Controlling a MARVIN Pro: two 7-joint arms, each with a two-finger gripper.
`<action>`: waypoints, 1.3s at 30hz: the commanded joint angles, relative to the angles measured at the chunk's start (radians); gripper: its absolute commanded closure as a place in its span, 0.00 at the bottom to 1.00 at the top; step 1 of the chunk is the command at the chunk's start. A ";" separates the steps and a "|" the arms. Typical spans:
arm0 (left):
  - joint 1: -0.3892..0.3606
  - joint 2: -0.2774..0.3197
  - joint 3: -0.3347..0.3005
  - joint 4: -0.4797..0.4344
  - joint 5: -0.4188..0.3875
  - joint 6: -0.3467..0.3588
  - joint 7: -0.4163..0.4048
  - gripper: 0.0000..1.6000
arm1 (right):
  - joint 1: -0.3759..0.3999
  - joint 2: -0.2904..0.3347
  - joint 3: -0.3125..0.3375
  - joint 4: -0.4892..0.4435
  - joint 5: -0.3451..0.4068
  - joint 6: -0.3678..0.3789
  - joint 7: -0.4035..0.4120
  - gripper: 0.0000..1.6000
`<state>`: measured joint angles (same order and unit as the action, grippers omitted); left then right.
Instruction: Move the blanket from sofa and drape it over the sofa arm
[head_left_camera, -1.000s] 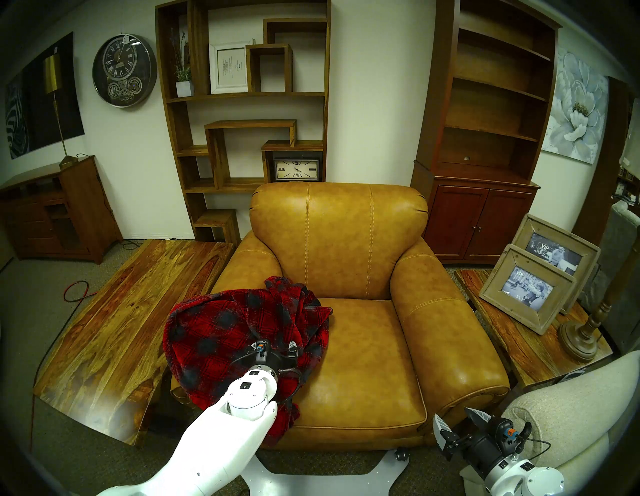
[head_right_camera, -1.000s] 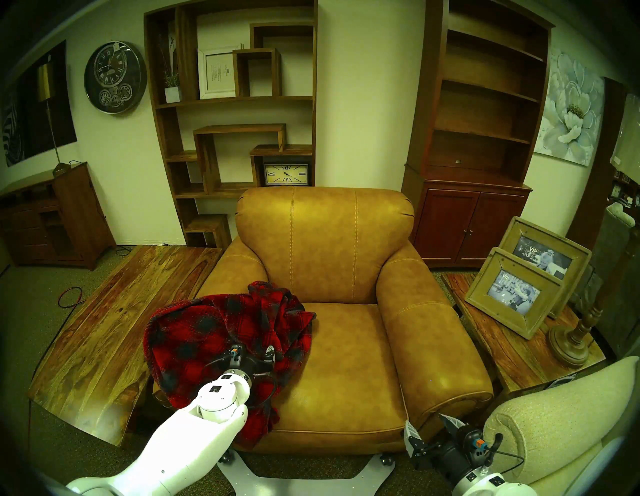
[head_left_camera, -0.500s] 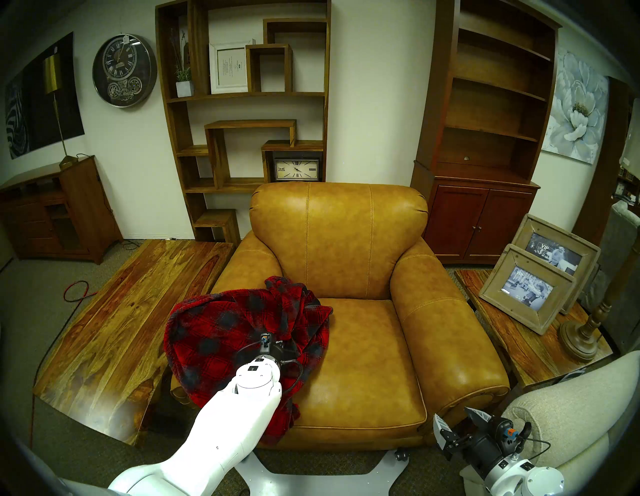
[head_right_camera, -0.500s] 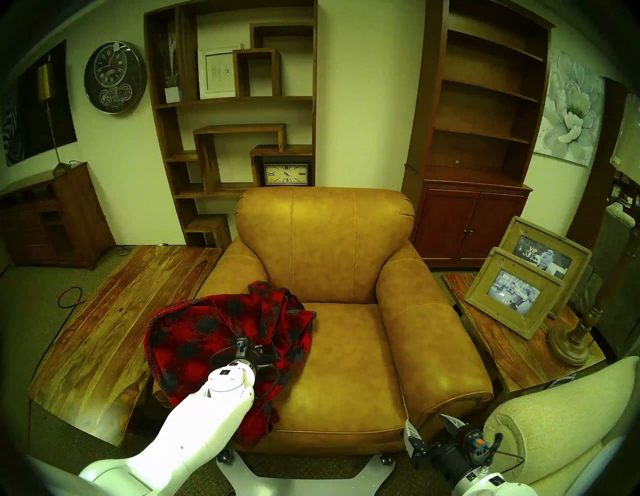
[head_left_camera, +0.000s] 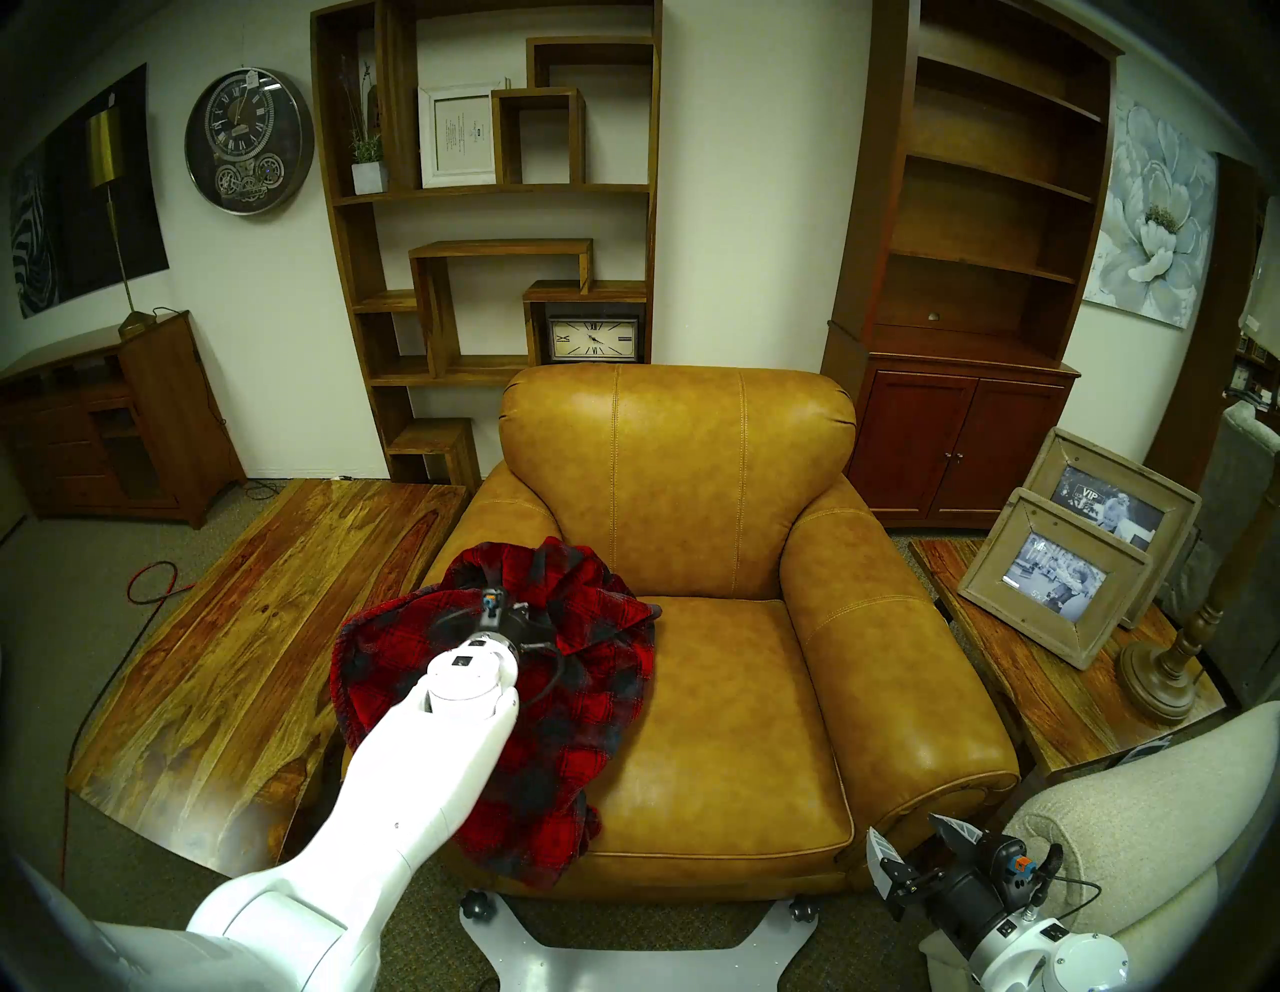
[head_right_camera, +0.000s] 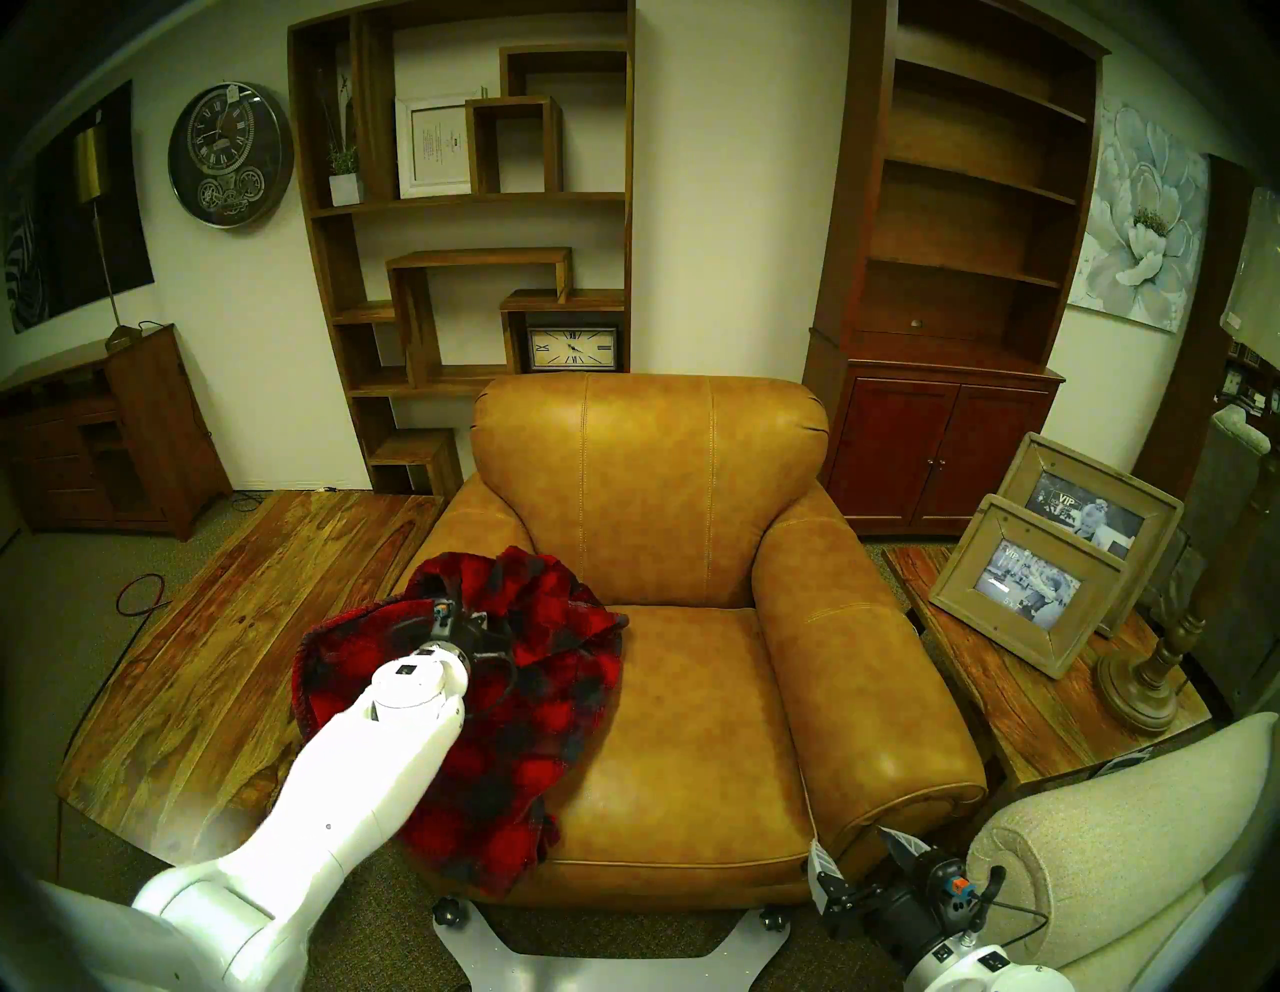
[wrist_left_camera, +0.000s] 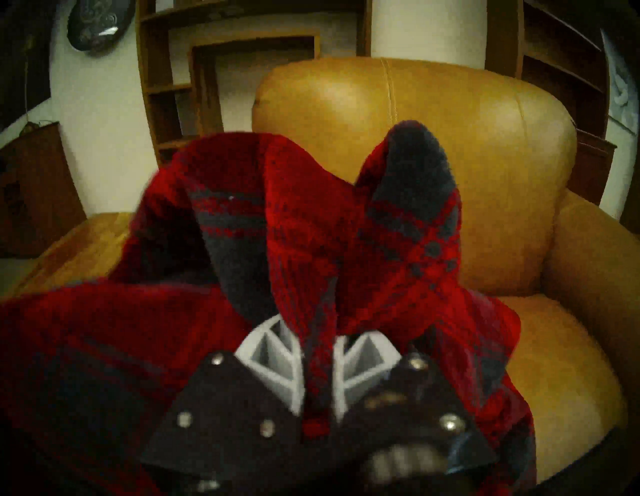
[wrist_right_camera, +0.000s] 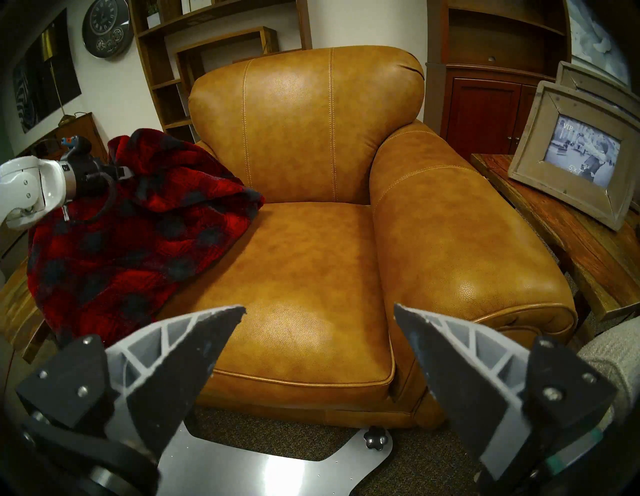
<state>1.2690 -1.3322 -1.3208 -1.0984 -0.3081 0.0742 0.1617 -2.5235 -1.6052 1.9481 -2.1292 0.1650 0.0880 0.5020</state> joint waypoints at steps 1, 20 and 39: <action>-0.108 0.118 -0.077 -0.031 0.064 0.029 -0.012 1.00 | 0.002 -0.001 -0.002 -0.014 0.001 -0.002 0.002 0.00; -0.118 0.300 -0.142 0.125 0.480 0.124 -0.074 1.00 | 0.004 -0.010 0.003 -0.017 -0.005 -0.002 0.011 0.00; -0.145 0.373 -0.094 0.289 0.596 0.027 -0.118 1.00 | 0.002 -0.021 0.007 -0.025 -0.012 0.004 0.018 0.00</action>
<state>1.1701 -0.9973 -1.4147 -0.8442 0.2612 0.1357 0.0170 -2.5185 -1.6247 1.9571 -2.1318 0.1515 0.0886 0.5196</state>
